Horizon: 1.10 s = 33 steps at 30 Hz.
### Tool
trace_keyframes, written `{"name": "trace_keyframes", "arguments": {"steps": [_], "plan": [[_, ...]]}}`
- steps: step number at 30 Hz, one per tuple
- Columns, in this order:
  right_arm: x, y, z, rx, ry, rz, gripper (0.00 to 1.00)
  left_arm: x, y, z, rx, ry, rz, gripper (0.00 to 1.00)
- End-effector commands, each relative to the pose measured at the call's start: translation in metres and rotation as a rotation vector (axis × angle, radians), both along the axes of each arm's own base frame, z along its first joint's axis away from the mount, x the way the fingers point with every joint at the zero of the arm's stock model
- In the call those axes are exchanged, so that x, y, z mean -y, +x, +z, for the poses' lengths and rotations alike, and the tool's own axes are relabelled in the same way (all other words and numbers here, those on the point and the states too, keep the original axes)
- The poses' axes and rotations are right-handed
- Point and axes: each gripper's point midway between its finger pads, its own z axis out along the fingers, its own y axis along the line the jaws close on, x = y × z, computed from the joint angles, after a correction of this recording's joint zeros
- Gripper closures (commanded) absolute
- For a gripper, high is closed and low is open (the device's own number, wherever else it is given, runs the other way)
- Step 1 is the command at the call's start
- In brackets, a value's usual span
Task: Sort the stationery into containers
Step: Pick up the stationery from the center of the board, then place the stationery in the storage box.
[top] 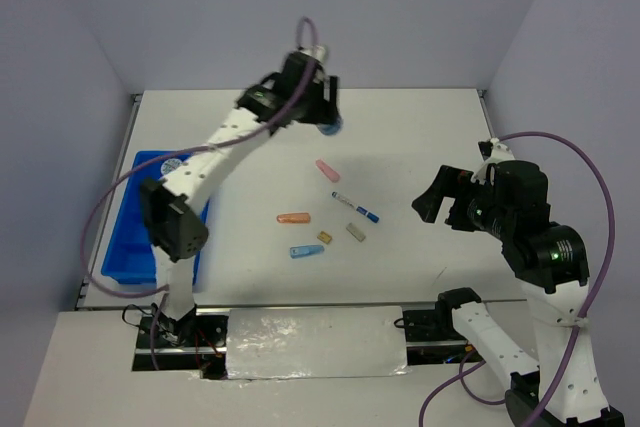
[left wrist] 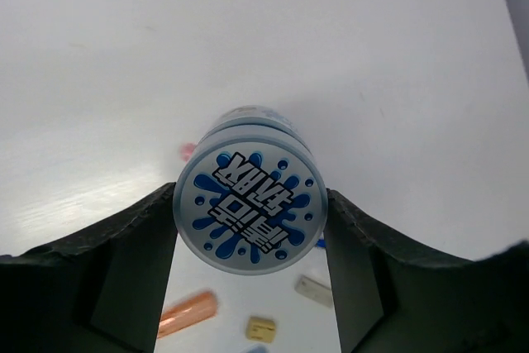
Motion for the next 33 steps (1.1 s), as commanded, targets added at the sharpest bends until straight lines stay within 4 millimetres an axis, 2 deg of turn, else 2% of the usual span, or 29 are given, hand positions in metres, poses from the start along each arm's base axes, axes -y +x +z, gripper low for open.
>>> {"name": "trace_keyframes", "arguments": {"steps": [1, 2, 3, 5, 6, 7, 8, 10, 11, 14, 26, 29, 33], "plan": [[-0.005, 0.008, 0.007, 0.042, 0.004, 0.027, 0.00, -0.114, 0.016, 0.047, 0.008, -0.105, 0.278, 1.00], [-0.006, 0.008, 0.006, 0.039, 0.010, 0.031, 0.00, -0.148, 0.023, 0.046, -0.002, -0.124, 0.337, 1.00], [-0.007, 0.009, 0.006, 0.037, 0.012, 0.031, 0.00, -0.162, 0.011, 0.044, -0.029, -0.149, 0.332, 1.00], [-0.008, 0.011, 0.008, 0.042, 0.020, 0.036, 0.00, -0.192, 0.008, 0.041, -0.044, -0.171, 0.369, 1.00], [-0.009, 0.011, 0.009, 0.045, 0.024, 0.036, 0.00, -0.224, 0.006, 0.036, -0.060, -0.174, 0.428, 1.00], [-0.010, 0.013, 0.009, 0.043, 0.025, 0.038, 0.00, -0.232, 0.003, 0.035, -0.077, -0.192, 0.425, 1.00], [-0.011, 0.013, 0.011, 0.045, 0.030, 0.041, 0.00, -0.258, 0.003, 0.029, -0.096, -0.199, 0.470, 1.00], [-0.012, 0.015, 0.011, 0.048, 0.032, 0.044, 0.00, -0.276, -0.003, 0.016, -0.165, -0.209, 0.492, 1.00], [-0.012, 0.016, 0.010, 0.045, 0.034, 0.045, 0.00, -0.300, -0.004, 0.009, -0.190, -0.218, 0.546, 1.00], [-0.015, 0.017, 0.010, 0.044, 0.044, 0.056, 0.00, -0.326, -0.013, -0.018, -0.301, -0.258, 0.602, 1.00], [-0.017, 0.021, 0.011, 0.036, 0.043, 0.062, 0.00, -0.369, -0.039, -0.078, -0.471, -0.196, 0.745, 1.00], [-0.017, 0.022, 0.011, 0.035, 0.044, 0.060, 0.00, -0.373, -0.045, -0.092, -0.499, -0.182, 0.758, 1.00], [-0.018, 0.023, 0.011, 0.033, 0.047, 0.063, 0.00, -0.377, -0.043, -0.106, -0.504, -0.174, 0.760, 1.00]]}}
